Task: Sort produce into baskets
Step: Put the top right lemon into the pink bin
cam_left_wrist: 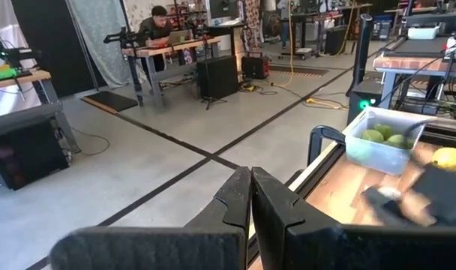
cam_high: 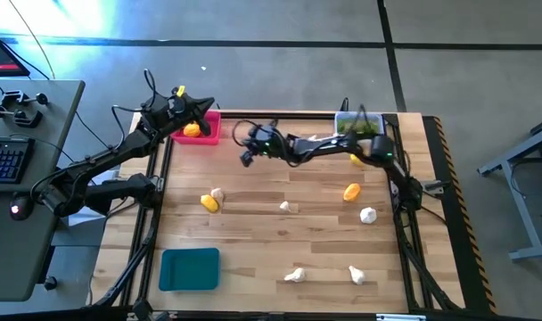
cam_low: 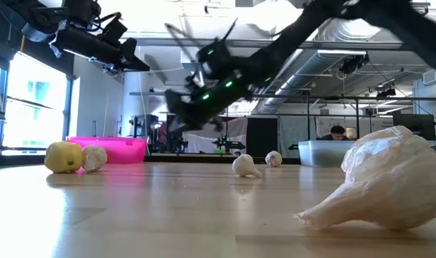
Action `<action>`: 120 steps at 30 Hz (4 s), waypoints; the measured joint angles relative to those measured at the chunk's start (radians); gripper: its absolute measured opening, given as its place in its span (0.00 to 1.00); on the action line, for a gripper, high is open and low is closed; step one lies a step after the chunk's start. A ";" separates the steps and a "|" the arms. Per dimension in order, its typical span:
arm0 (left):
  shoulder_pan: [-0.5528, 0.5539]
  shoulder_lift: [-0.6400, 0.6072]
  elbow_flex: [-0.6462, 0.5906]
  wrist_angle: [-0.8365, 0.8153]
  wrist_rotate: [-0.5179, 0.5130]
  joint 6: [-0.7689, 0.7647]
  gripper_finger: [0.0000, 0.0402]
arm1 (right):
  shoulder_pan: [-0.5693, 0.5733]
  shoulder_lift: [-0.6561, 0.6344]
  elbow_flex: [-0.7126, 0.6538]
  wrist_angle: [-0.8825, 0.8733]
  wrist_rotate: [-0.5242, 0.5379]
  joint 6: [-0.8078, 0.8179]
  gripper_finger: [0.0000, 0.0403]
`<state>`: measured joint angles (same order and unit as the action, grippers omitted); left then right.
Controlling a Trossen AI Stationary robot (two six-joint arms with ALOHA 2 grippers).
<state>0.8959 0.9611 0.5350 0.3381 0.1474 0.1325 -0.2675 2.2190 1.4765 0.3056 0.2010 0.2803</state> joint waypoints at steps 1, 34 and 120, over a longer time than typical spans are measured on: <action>0.000 0.000 0.000 0.004 0.000 0.000 0.00 | 0.008 -0.042 -0.052 0.006 0.018 0.006 0.00; -0.003 0.002 0.000 -0.074 0.180 0.003 0.00 | -0.125 -1.091 -0.758 -1.267 -0.002 0.161 0.54; -0.332 0.142 0.085 0.130 0.327 -0.046 0.40 | -0.043 -0.772 -0.736 0.250 -0.320 -0.237 0.29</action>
<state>0.5635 1.1035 0.6197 0.4683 0.4744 0.0866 -0.3101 1.4467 0.7404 0.5552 -0.1193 0.0435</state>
